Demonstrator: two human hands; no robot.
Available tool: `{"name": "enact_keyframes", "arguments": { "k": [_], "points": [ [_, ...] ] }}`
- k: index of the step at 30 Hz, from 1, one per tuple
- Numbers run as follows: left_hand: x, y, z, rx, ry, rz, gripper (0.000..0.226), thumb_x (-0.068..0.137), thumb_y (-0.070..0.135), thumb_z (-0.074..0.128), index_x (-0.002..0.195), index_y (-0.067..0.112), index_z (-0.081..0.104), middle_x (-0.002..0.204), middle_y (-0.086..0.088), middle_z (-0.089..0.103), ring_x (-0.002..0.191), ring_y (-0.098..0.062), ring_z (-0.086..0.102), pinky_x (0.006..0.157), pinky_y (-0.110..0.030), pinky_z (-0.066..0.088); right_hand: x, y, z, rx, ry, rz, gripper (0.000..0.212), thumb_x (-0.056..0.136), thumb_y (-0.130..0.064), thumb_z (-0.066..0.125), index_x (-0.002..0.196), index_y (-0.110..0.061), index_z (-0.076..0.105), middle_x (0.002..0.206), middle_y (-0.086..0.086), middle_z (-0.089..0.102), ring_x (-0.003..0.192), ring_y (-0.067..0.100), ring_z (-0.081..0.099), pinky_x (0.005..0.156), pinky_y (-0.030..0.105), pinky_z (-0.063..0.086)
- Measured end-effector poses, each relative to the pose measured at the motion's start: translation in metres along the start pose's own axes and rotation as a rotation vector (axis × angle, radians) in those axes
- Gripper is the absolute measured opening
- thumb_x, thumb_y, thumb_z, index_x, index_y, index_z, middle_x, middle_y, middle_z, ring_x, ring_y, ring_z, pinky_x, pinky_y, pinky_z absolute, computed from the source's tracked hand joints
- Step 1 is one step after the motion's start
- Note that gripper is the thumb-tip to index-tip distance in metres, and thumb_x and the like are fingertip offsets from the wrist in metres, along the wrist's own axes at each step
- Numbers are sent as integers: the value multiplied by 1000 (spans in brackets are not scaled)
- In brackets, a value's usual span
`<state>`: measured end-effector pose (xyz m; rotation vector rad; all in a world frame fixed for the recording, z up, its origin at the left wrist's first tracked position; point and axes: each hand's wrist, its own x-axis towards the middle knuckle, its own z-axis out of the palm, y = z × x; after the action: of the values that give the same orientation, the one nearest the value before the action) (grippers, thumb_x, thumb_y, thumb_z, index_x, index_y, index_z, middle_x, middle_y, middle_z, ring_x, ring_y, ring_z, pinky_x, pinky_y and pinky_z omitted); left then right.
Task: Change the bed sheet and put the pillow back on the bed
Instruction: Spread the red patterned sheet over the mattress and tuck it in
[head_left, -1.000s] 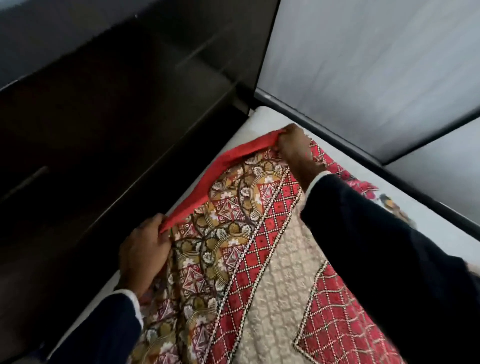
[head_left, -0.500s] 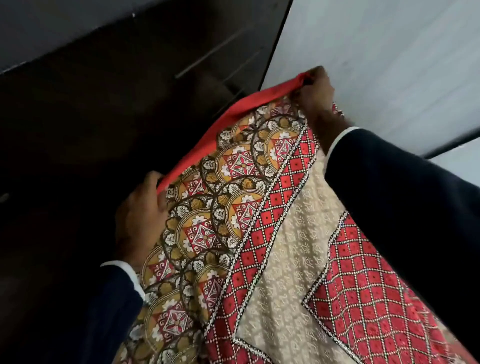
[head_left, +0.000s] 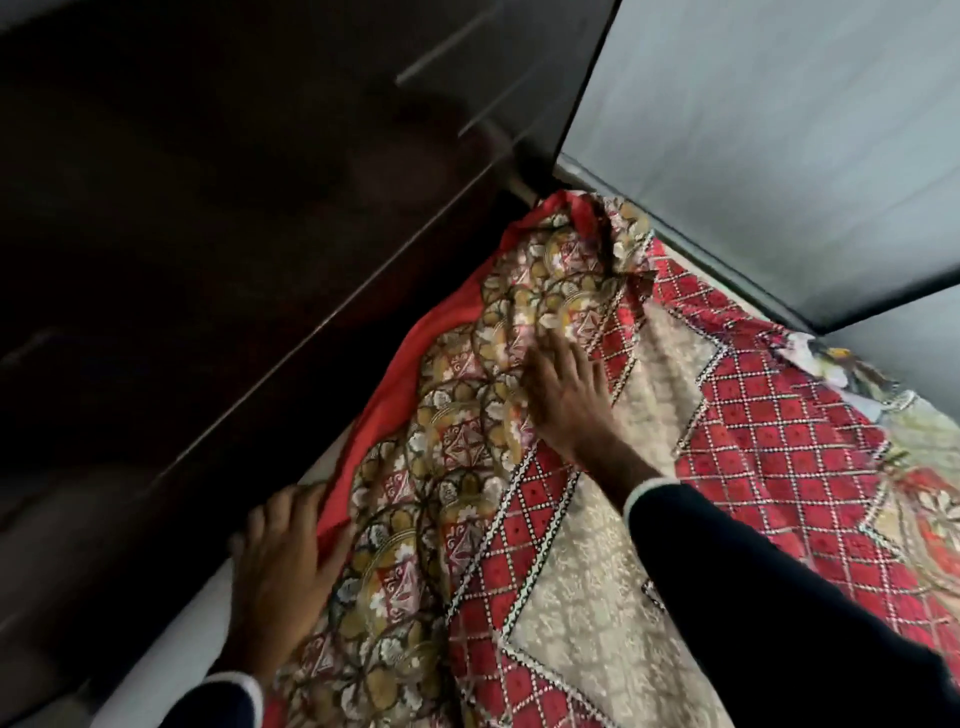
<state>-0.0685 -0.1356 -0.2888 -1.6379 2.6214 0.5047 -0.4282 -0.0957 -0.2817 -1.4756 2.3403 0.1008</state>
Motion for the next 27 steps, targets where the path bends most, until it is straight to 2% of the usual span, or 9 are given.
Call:
{"name": "enact_keyframes", "arguments": {
  "k": [3, 7, 9, 11, 13, 16, 19, 22, 27],
  "points": [
    [-32, -5, -10, -217, -156, -113, 73, 82, 75, 46, 123, 16, 57, 112, -4, 65, 103, -25, 63, 84, -39, 51, -71, -38, 34, 116, 10, -50, 71, 97, -51, 21, 157, -13, 23, 163, 18, 20, 149, 39, 19, 119, 58, 21],
    [-63, -20, -21, -522, -535, -277, 62, 66, 74, 65, 105, 26, 71, 97, 14, 75, 94, -5, 69, 86, -39, 57, -169, -109, 70, 82, -23, -283, 61, 93, -39, 44, 149, -16, 41, 150, 15, 41, 126, 40, 45, 101, 51, 43],
    [-72, -27, -28, -704, -662, -336, 52, 64, 59, 77, 102, 24, 72, 97, 9, 77, 94, -9, 71, 89, -42, 57, -206, -142, 81, 109, -93, -287, 57, 89, -41, 45, 142, -21, 48, 144, 10, 47, 116, 35, 49, 93, 48, 45],
    [-84, -33, -43, -1036, -750, -402, 38, 75, 21, 85, 110, 16, 70, 105, 0, 77, 98, -15, 72, 92, -37, 56, -232, -169, 89, 150, -119, -267, 54, 88, -42, 47, 138, -23, 51, 135, 6, 50, 110, 31, 51, 86, 46, 45],
    [-97, -43, -63, -1306, -717, -452, 40, 81, -3, 76, 118, 9, 68, 113, -9, 75, 104, -22, 71, 89, -32, 56, -247, -187, 93, 230, -117, -270, 51, 91, -43, 47, 137, -22, 50, 129, 5, 51, 106, 29, 50, 86, 45, 44],
    [-106, -79, -86, -1447, -424, -569, 47, 67, 6, 86, 110, 19, 73, 110, -6, 76, 103, -27, 71, 84, -33, 58, -256, -205, 89, 449, -192, -408, 56, 98, -47, 40, 145, -18, 43, 132, 5, 50, 117, 27, 49, 97, 44, 45],
    [-113, -125, -98, -757, -220, -403, 48, 71, 25, 83, 112, 24, 59, 97, 14, 70, 89, -13, 68, 75, -28, 52, -254, -211, 89, 514, -310, -575, 62, 102, -47, 40, 155, -17, 30, 137, 8, 47, 122, 26, 49, 100, 39, 46],
    [-131, -148, -95, 113, -107, 4, 70, 74, -2, 68, 133, 30, 47, 120, -2, 58, 99, -32, 63, 73, -45, 56, -253, -207, 96, 474, -454, -634, 55, 99, -42, 41, 152, -29, 30, 142, 12, 45, 121, 29, 56, 97, 43, 51],
    [-153, -118, -61, 334, -41, 242, 84, 71, 0, 67, 149, 22, 46, 153, -10, 42, 132, -36, 40, 102, -54, 37, -275, -181, 96, 508, -565, -529, 29, 100, -23, 55, 128, -18, 59, 120, 6, 69, 87, 10, 64, 76, 23, 50]
  ]
}}
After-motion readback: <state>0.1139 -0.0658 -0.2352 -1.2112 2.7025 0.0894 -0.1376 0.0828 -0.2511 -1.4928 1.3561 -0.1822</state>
